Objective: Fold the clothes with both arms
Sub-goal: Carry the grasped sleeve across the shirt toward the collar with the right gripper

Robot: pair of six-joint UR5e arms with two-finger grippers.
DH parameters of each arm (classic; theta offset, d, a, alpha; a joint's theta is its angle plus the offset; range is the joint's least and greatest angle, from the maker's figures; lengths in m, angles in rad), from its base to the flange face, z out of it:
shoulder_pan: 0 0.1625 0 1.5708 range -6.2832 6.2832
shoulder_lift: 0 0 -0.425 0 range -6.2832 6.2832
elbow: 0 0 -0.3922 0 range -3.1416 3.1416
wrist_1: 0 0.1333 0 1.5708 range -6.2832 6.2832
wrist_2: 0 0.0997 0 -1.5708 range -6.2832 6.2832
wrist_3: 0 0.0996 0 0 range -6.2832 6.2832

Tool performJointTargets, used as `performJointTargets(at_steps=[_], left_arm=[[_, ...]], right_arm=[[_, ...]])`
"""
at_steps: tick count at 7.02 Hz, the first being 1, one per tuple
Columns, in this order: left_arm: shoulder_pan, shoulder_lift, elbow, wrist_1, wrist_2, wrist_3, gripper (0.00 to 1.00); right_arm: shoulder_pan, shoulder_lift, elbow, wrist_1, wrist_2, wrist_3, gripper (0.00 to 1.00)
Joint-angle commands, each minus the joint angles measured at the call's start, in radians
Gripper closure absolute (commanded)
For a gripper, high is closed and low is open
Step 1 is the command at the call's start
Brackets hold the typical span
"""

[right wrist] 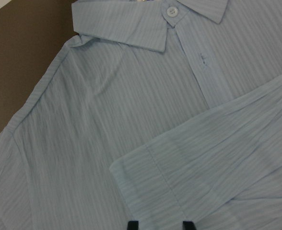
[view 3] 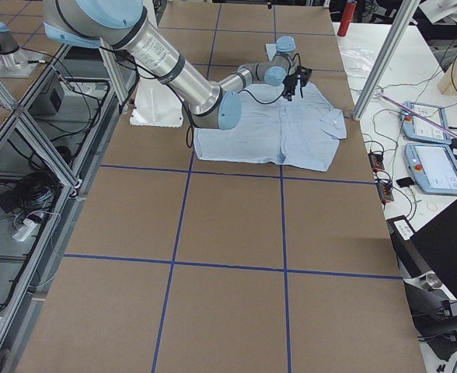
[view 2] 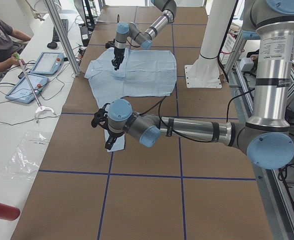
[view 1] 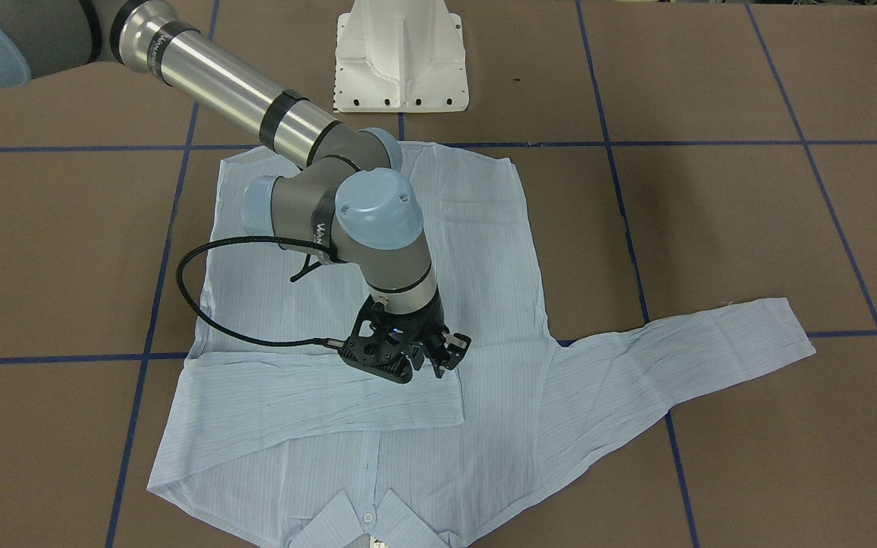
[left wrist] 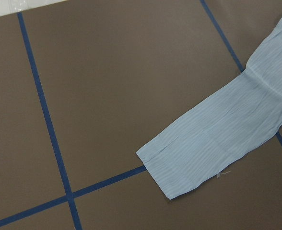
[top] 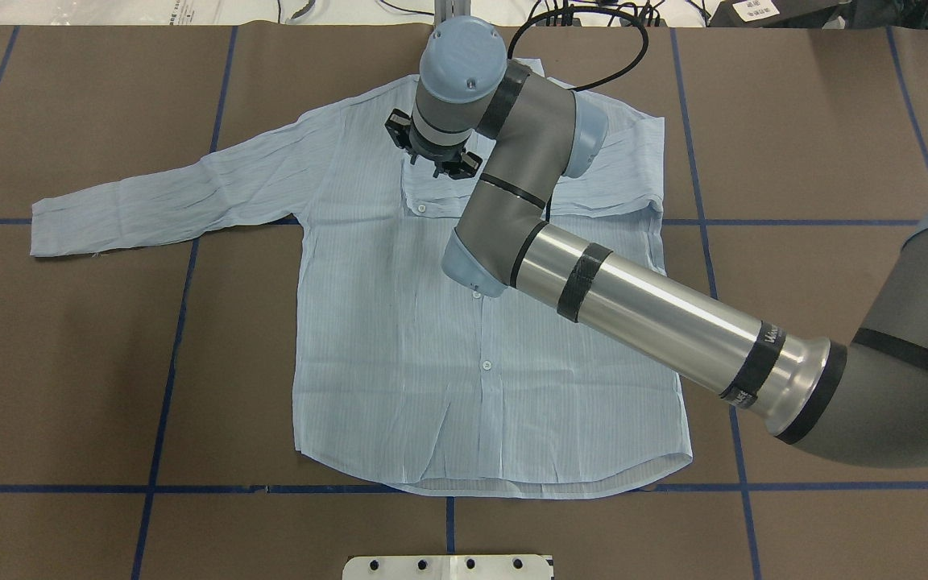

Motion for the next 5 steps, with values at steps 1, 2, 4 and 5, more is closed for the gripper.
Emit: performJointTargets(at_steps=[1, 2, 4, 5], left_arm=[[0.202, -0.024, 0.161, -0.288, 0.203, -0.298, 0.0], [0.232, -0.063, 0.247, -0.376, 0.236, -0.372, 0.01], [0.261, -0.147, 0.359, -0.377, 0.241, -0.378, 0.04], [0.264, -0.181, 0.401, -0.377, 0.241, -0.378, 0.06]], right_arm=[[-0.017, 0.023, 0.029, -0.003, -0.022, 0.033, 0.04], [-0.017, 0.014, 0.084, -0.009, -0.021, 0.039, 0.03], [-0.013, -0.029, 0.15, -0.017, -0.017, 0.037, 0.03], [-0.013, -0.044, 0.171, -0.015, -0.017, 0.037, 0.04]])
